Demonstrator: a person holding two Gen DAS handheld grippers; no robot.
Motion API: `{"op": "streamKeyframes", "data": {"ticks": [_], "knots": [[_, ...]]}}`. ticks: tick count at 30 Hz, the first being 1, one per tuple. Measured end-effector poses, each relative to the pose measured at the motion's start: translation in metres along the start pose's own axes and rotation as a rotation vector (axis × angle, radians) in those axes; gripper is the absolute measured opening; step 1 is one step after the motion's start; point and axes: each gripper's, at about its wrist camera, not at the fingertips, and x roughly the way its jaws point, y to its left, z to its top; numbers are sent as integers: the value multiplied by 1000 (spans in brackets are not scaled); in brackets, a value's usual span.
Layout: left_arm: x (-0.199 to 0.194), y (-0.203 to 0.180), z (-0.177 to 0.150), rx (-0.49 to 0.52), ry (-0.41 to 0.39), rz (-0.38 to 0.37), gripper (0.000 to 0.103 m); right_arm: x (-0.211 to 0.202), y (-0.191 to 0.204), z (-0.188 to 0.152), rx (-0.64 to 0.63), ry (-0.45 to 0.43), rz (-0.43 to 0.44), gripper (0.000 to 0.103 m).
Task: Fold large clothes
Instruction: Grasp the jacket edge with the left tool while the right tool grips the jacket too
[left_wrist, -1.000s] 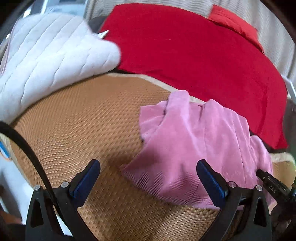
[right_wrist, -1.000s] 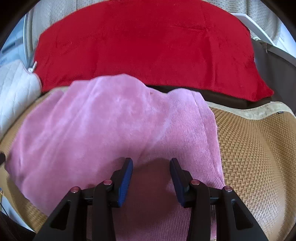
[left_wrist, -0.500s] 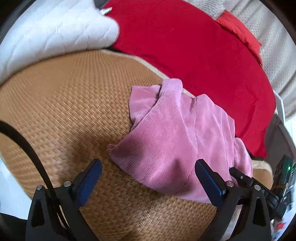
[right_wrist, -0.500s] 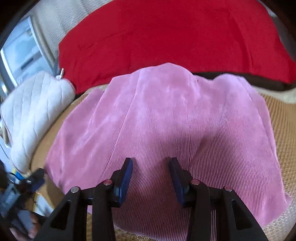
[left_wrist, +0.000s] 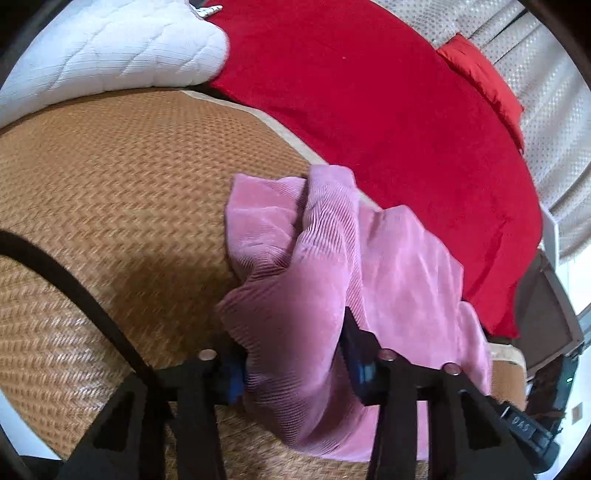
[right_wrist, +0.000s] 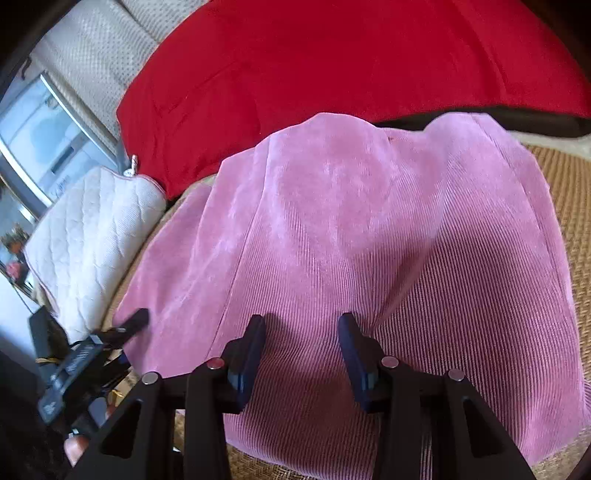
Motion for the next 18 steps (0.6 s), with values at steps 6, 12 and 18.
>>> {"op": "streamKeyframes", "data": {"ticks": [6, 12, 18], "knots": [[14, -20, 11, -5, -3, -48, 83, -3, -19, 2, 80, 31, 63, 39], [39, -23, 17, 12, 18, -14, 41, -4, -18, 0, 79, 31, 62, 39], [40, -33, 22, 58, -16, -37, 54, 0, -12, 2, 69, 29, 45, 39]]}}
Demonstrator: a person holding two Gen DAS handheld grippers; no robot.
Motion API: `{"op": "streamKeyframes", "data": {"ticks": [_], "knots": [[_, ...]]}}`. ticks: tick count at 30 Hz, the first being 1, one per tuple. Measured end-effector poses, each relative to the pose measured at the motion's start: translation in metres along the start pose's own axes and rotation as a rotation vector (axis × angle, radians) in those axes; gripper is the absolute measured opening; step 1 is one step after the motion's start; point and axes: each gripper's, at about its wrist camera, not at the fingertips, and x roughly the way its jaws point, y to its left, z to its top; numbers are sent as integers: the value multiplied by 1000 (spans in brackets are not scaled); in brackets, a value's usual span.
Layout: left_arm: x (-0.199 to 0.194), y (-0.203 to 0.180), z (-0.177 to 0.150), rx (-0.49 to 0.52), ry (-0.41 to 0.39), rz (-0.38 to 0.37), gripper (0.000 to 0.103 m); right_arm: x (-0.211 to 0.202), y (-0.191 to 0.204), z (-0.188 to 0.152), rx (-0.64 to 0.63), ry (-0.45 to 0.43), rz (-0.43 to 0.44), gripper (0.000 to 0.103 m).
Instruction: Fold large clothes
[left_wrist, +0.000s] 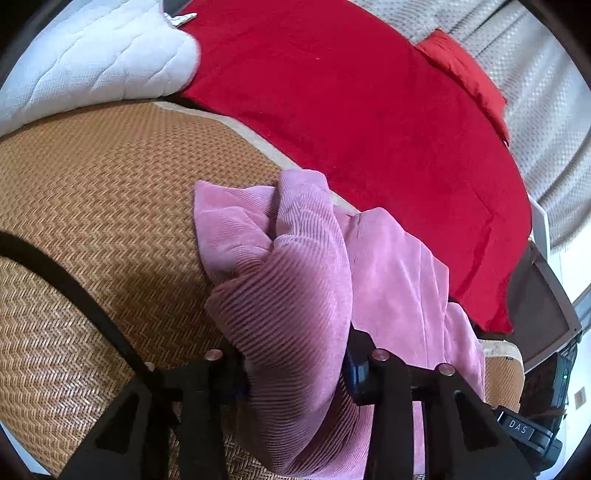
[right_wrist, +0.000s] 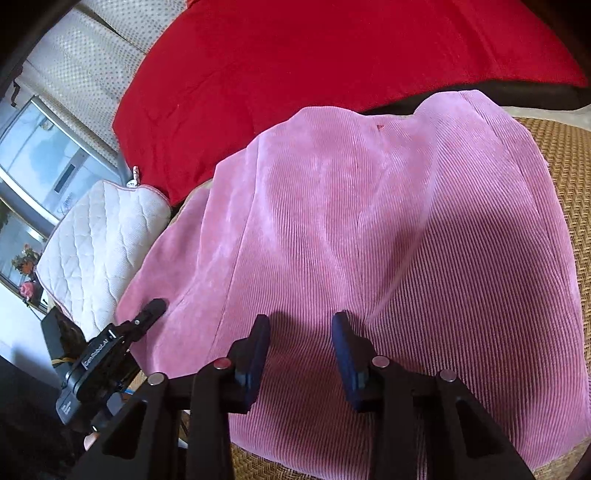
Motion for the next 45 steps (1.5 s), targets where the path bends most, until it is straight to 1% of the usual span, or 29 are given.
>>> {"op": "streamKeyframes", "data": {"ticks": [1, 2, 3, 5, 6, 8, 11, 14, 17, 19, 20, 22, 23, 24, 25, 26, 27, 29, 30, 31, 32, 34, 35, 37, 38, 39, 41, 43, 45], "knots": [[4, -1, 1, -1, 7, -12, 68, 1, 1, 0, 0, -1, -3, 39], [10, -3, 2, 6, 12, -24, 69, 1, 1, 0, -2, -3, -7, 39], [12, -5, 2, 28, 7, -16, 69, 4, 4, 0, -6, -5, -11, 39], [14, -9, 2, 57, 2, 6, 47, 5, 7, -1, -16, -9, -19, 39], [19, -12, 3, 69, 3, 13, 42, 6, 8, -2, -20, -13, -23, 39], [20, -14, 7, 73, -5, 0, 40, 6, 10, -3, -29, -18, -32, 39], [15, -21, 10, 145, -29, 25, 38, 6, 13, -1, -35, -10, -49, 39], [12, -25, 7, 168, -39, 15, 38, 1, 19, 6, -7, 11, -54, 39], [12, -25, 10, 157, -42, -7, 38, -6, 33, 18, -8, -3, 15, 39], [8, -22, 11, 155, -41, -13, 38, -2, 47, 28, -35, 6, 48, 39], [0, -21, 6, 157, -42, -15, 38, 1, 50, 31, -28, 15, 73, 39], [-3, -21, 4, 166, -43, -16, 38, 16, 50, 37, 2, 49, 128, 35], [-8, -22, -3, 169, -43, -18, 38, 29, 46, 38, 23, 82, 140, 34], [-9, -21, -3, 169, -40, -16, 40, 41, 39, 36, 46, 111, 133, 28], [-8, -20, -3, 166, -35, -11, 44, 53, 29, 34, 78, 136, 126, 19], [-6, -18, -3, 155, -29, -6, 47, 59, 19, 31, 108, 132, 131, 1], [-6, -16, -3, 146, -27, -8, 51, 61, 9, 30, 137, 127, 183, 1], [-4, -14, -1, 125, -25, -14, 51, 62, 0, 30, 182, 136, 227, 1], [-2, -12, -3, 122, -32, -15, 49, 62, 0, 30, 183, 142, 229, 1], [-4, -14, -3, 126, -43, -16, 42, 62, 2, 30, 162, 137, 222, 1], [-6, -15, -3, 135, -52, -15, 41, 61, 6, 30, 135, 129, 212, 1], [-13, -26, -3, 183, -90, -7, 36, 60, 9, 28, 115, 120, 205, 1], [-16, -34, -4, 215, -103, 1, 36, 58, 9, 28, 115, 123, 211, 1], [-29, -53, -5, 290, -136, -15, 35, 54, 8, 29, 120, 123, 223, 2], [-35, -63, -6, 328, -153, -25, 35, 47, 6, 31, 121, 118, 230, 9], [-43, -84, -11, 411, -185, -28, 35, 43, 4, 33, 120, 109, 230, 8], [-51, -111, -20, 526, -208, -30, 35, 24, -4, 38, 126, 85, 251, 8], [-56, -149, -37, 673, -207, -61, 35, 7, -17, 43, 148, 63, 309, 8], [-55, -174, -52, 760, -190, -83, 35, -12, -31, 48, 161, 26, 312, 9]]}}
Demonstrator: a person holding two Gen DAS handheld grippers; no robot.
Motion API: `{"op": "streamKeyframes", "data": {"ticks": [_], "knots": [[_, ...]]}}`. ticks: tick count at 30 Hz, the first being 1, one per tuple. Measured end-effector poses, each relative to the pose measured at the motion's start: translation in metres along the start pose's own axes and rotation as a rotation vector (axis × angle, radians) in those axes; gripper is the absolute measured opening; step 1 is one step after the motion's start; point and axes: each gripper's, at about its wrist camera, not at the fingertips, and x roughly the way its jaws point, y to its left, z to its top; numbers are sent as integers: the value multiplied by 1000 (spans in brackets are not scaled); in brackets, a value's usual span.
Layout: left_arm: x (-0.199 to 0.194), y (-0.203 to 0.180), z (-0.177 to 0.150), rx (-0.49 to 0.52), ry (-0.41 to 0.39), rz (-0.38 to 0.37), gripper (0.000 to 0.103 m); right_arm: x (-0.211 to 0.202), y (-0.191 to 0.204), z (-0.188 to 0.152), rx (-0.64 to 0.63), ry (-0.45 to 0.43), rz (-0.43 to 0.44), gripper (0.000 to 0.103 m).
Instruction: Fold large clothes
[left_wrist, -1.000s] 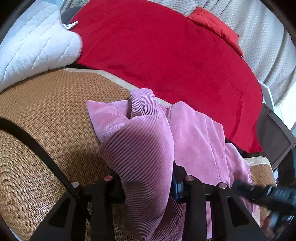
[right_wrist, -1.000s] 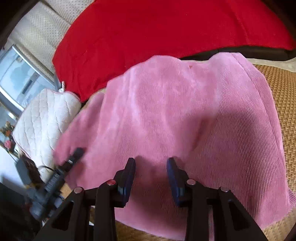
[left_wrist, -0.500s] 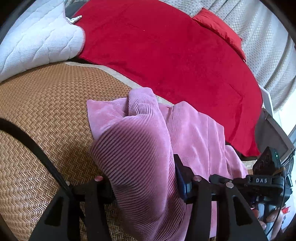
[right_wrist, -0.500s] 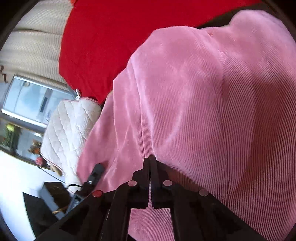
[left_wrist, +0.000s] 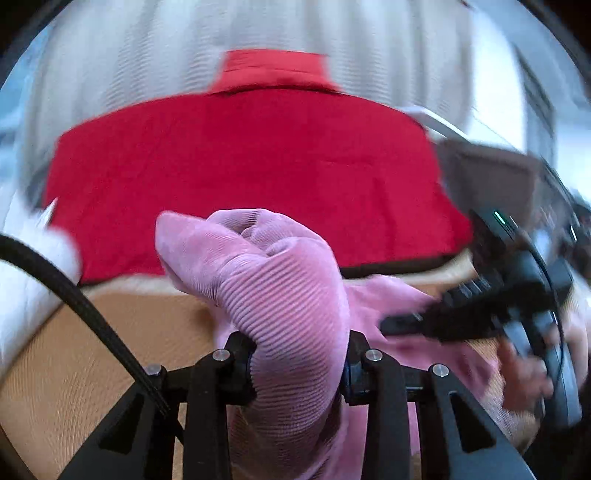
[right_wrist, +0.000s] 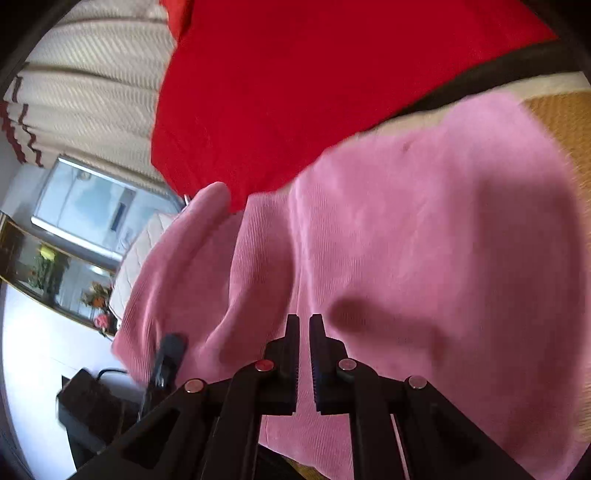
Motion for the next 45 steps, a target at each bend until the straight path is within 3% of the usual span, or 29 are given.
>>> {"op": "streamKeyframes", "data": {"ticks": [3, 7, 8, 11, 12, 14, 17, 19, 21, 23, 24, 25, 27, 29, 30, 32, 33, 34, 39, 41, 45], "knots": [[13, -59, -4, 176, 33, -54, 35, -31, -16, 7, 35, -66, 15, 9], [53, -101, -42, 325, 186, -85, 35, -64, -40, 15, 83, -131, 49, 13], [57, -101, -50, 320, 195, -92, 35, -67, -45, 17, 97, -126, 66, 24], [51, -88, -51, 259, 173, -155, 36, -69, -49, 16, 109, -122, 81, 99], [51, -84, -48, 243, 180, -170, 36, -69, -47, 16, 86, -135, 93, 99], [49, -76, -46, 196, 182, -207, 36, -54, -33, 17, 31, -75, 121, 99], [40, -71, -49, 192, 162, -228, 37, -19, -21, 17, -2, 25, 89, 98], [25, -63, -51, 197, 157, -244, 43, 3, -19, 13, -18, 74, 46, 94], [5, -47, -49, 169, 184, -296, 47, 24, -19, 12, -42, 108, 1, 57], [-20, -32, -47, 140, 177, -374, 48, 30, -26, 12, -11, 111, -8, 43], [-37, -16, -45, 115, 143, -387, 56, 28, -29, 14, 3, 99, -11, 38], [-49, -1, -43, 81, 111, -368, 68, 27, -29, 14, 8, 91, -15, 37], [-55, 34, -39, -32, 90, -321, 72, 24, -24, 12, -7, 67, -24, 31], [-37, 76, -44, -205, 160, -274, 72, 22, -17, 9, -34, 49, -46, 28], [-16, 88, -52, -296, 245, -252, 68, 17, -12, 7, -49, 34, -58, 26], [4, 81, -65, -337, 355, -260, 56, 10, -1, 2, -74, 3, -54, 19], [14, 70, -71, -338, 399, -273, 55, 9, 9, 2, -88, -13, -28, 18], [14, 62, -70, -328, 392, -268, 54, 7, 20, 3, -104, -34, -12, 18], [-9, 24, -38, -242, 287, -283, 51, -36, 58, -14, -224, -155, -9, 16], [-12, 7, -26, -208, 271, -302, 51, -61, 58, -17, -233, -218, -14, 16], [-7, -47, -2, -14, 244, -301, 53, -117, 28, -19, -171, -352, -46, 16]]}}
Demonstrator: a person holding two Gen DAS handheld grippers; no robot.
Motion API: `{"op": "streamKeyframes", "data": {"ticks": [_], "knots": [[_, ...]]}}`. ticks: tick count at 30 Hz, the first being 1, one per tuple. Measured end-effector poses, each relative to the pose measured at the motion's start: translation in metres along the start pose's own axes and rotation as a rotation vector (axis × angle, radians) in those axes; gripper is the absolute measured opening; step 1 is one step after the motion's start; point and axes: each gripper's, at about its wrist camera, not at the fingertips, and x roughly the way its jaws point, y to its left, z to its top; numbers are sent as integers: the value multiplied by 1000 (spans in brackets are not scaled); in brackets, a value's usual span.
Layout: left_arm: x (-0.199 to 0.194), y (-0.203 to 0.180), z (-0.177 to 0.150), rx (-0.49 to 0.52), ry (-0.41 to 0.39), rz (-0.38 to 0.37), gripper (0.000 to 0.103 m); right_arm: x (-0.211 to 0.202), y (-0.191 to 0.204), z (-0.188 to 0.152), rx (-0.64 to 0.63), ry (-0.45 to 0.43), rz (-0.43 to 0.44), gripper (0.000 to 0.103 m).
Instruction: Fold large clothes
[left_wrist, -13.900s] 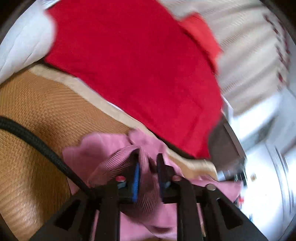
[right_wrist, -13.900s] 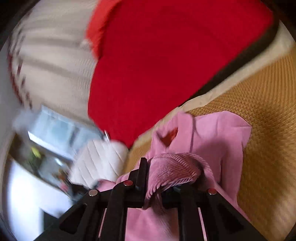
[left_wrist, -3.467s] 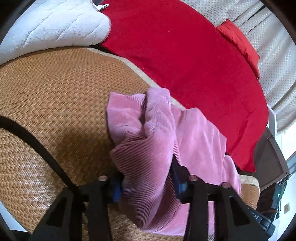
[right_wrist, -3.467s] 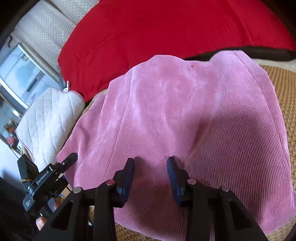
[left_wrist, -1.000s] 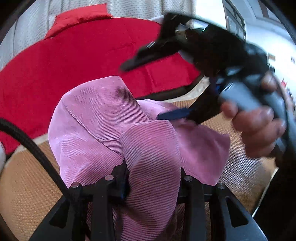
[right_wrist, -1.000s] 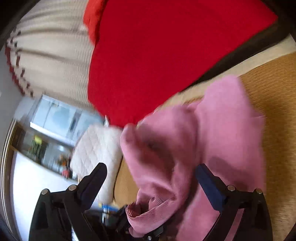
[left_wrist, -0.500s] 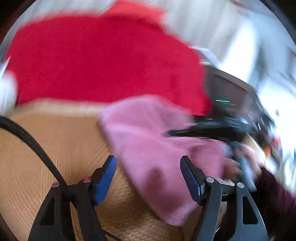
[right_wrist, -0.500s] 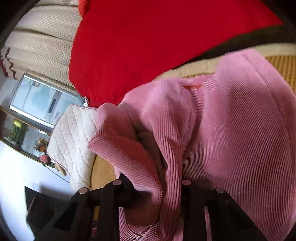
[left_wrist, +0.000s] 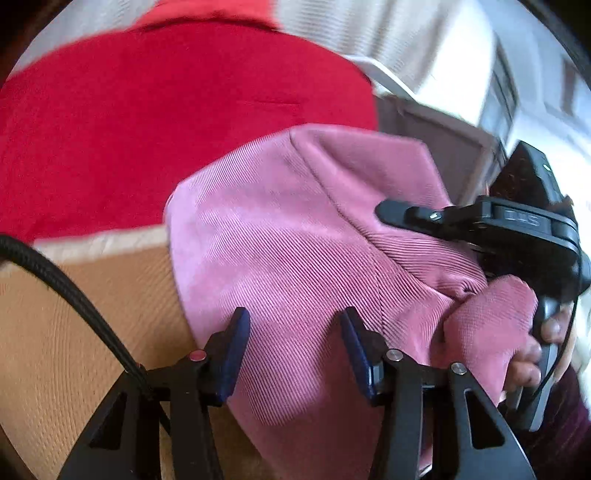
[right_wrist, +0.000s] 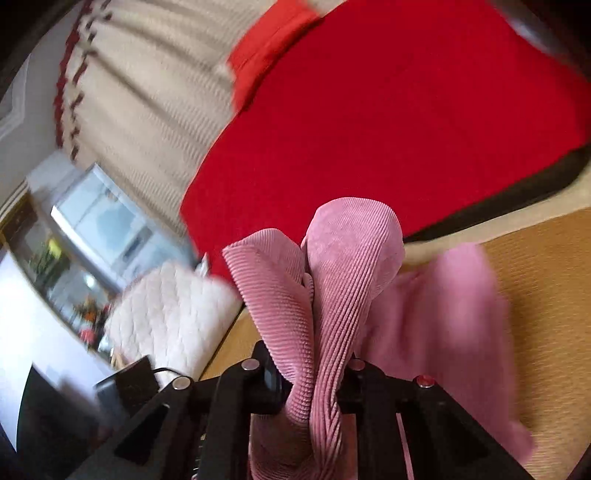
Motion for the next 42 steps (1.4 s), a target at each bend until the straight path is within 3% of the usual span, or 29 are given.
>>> {"op": "streamKeyframes", "data": {"ticks": [2, 3, 5, 6, 8, 11, 14, 15, 17, 19, 21, 26, 28, 33, 36, 39, 42], "knots": [[15, -7, -4, 39, 40, 10, 55, -12, -34, 1, 60, -4, -68, 16], [35, -10, -16, 61, 109, 30, 56, -10, -48, -2, 86, 16, -98, 16], [57, -8, -38, 114, 173, 81, 60, 7, -77, -14, 132, 118, -176, 16], [52, -8, -49, 139, 124, 90, 60, 21, -92, -25, 175, 182, -196, 15], [46, -8, -49, 126, 140, 90, 60, 34, -105, -38, 186, 217, -190, 15], [35, -9, -55, 124, 134, 87, 60, 27, -99, -35, 153, 225, -177, 19], [35, 5, -41, 72, 121, 115, 68, 36, -87, -31, 183, 227, -171, 25], [25, 22, -36, 55, 117, 142, 70, 27, -93, -30, 188, 228, -164, 27], [5, 19, -30, 44, 84, 148, 70, 29, -86, -19, 175, 220, -160, 27], [-20, 19, -39, 33, 34, 175, 77, 20, -79, -15, 155, 195, -179, 27], [-27, 17, -50, 33, 33, 201, 78, 11, -70, -10, 121, 186, -221, 30], [25, 15, -48, 39, 82, 216, 84, -11, -49, -11, 37, 216, -331, 30], [25, 17, -49, 31, 80, 217, 88, -26, -40, -16, 0, 191, -373, 30], [37, 20, -41, -37, 103, 213, 91, -67, -1, -39, -94, 101, -293, 30], [38, 22, -41, -65, 104, 214, 92, -49, 2, -53, -81, 200, -266, 30], [41, 24, -40, -77, 114, 189, 94, -12, -34, -66, 2, 330, -386, 25], [38, 32, -34, -108, 113, 147, 94, -7, -50, -64, 55, 318, -369, 24]]}}
